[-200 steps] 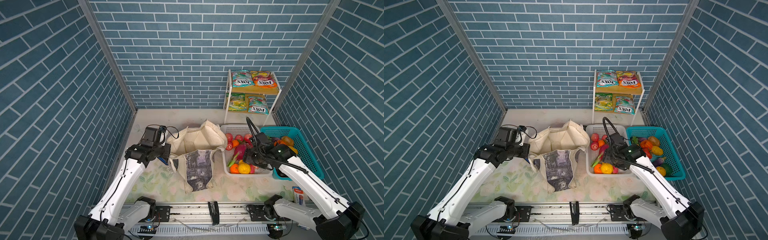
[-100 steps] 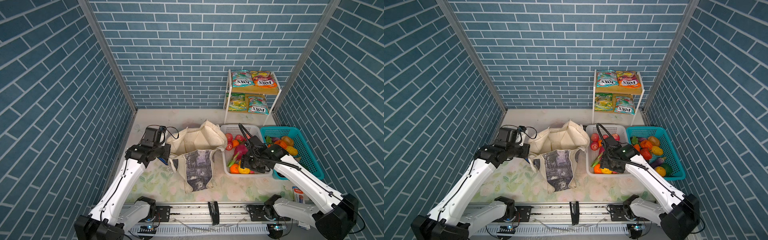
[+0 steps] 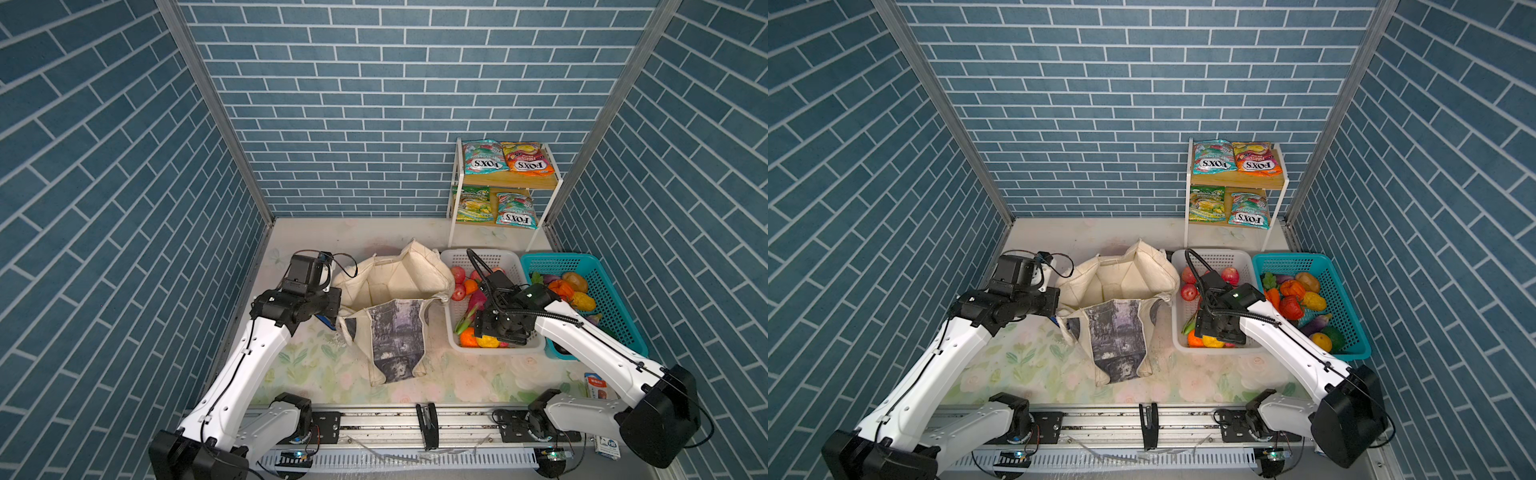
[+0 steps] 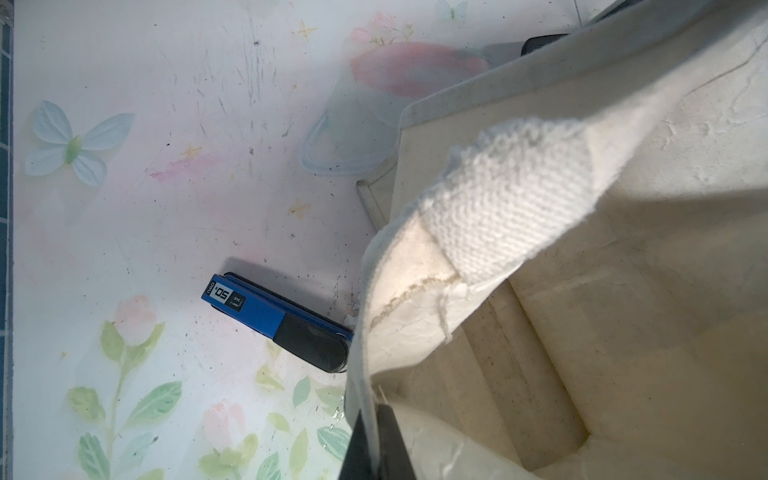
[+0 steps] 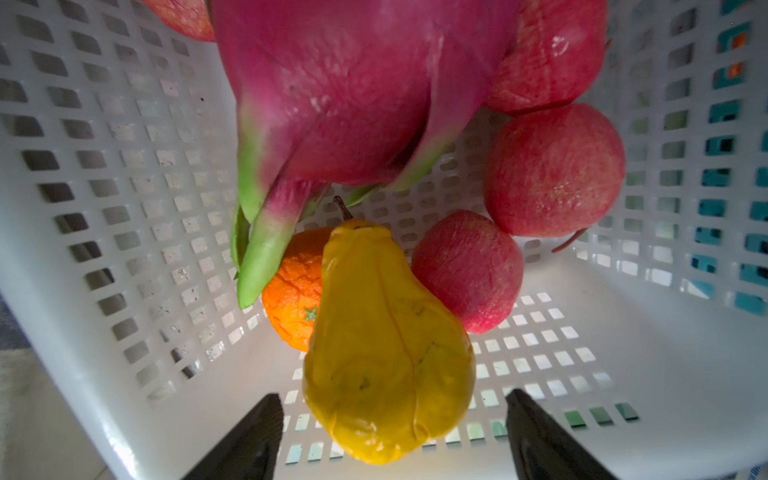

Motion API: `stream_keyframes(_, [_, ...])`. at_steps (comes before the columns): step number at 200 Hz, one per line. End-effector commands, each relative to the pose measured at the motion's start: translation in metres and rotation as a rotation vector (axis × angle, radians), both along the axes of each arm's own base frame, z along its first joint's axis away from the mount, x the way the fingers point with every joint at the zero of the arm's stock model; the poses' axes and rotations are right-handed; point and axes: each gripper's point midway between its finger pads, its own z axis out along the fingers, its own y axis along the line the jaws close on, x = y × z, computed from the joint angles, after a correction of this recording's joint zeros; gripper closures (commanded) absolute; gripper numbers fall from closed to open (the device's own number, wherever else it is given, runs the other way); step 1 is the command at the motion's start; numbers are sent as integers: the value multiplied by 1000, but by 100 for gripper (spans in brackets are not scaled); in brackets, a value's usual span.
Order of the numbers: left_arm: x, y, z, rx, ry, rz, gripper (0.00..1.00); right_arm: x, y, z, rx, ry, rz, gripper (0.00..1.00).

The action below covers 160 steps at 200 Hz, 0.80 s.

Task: Place the food into the grocery bag and tie it
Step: 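Lower the right gripper into the white basket onto the yellow pear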

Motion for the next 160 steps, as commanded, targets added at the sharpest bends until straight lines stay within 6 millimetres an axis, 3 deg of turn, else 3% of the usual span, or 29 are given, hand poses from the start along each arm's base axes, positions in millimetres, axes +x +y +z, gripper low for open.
stream_keyframes(1, [1, 3, -4, 10, -1, 6, 96, 5, 4, 0, -8, -7, 12, 13])
stream_keyframes(65, [1, 2, -4, 5, -3, 5, 96, 12, 7, -14, -36, 9, 8, 13])
stream_keyframes(103, [0, 2, -3, 1, -5, 5, 96, 10, 7, -21, -40, 20, 9, 18])
stream_keyframes(160, [0, -2, -4, -15, 1, -6, 96, 8, -5, -23, -105, 28, -2, 20])
